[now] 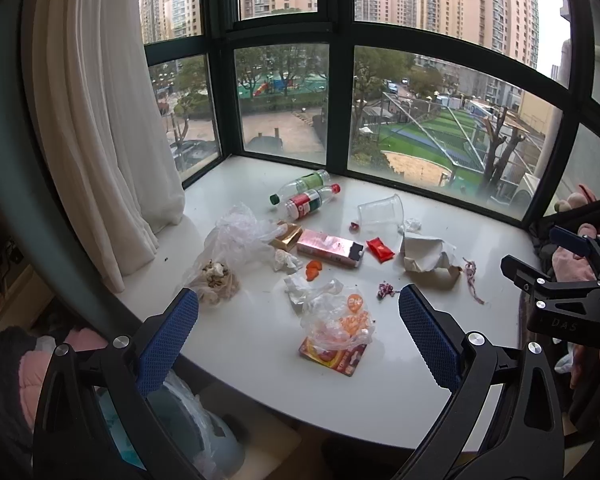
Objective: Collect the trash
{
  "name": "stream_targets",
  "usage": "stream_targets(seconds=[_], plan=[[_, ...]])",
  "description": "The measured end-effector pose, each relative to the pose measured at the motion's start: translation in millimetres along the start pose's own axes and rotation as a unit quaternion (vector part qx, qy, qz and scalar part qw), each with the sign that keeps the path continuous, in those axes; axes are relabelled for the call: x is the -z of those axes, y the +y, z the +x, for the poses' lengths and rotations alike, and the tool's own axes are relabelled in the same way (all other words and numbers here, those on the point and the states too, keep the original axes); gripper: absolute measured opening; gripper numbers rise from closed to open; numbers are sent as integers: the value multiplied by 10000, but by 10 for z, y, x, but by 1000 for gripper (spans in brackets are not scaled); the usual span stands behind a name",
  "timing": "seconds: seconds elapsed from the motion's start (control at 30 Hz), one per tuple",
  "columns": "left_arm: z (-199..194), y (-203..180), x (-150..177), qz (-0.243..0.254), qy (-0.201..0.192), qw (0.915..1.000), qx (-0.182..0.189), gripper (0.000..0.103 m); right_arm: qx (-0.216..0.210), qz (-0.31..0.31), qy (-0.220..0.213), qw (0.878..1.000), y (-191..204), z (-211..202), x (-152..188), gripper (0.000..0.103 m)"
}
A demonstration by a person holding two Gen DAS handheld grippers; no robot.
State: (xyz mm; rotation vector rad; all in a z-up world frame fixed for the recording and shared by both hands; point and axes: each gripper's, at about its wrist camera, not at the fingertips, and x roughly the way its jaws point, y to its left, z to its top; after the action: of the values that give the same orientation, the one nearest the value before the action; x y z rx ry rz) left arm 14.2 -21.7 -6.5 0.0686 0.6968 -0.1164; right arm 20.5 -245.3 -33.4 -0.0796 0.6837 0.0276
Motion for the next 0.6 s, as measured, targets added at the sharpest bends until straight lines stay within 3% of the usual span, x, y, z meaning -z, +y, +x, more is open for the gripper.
stream_targets(seconds=[0.23, 0.6], plan=[[59, 110, 108, -31, 60, 9999, 123, 97, -79, -93, 90, 9999, 55, 86, -11, 97], [318, 243, 257, -108, 166, 9982, 563, 97, -608, -413, 136, 9972, 18, 305, 33, 97]])
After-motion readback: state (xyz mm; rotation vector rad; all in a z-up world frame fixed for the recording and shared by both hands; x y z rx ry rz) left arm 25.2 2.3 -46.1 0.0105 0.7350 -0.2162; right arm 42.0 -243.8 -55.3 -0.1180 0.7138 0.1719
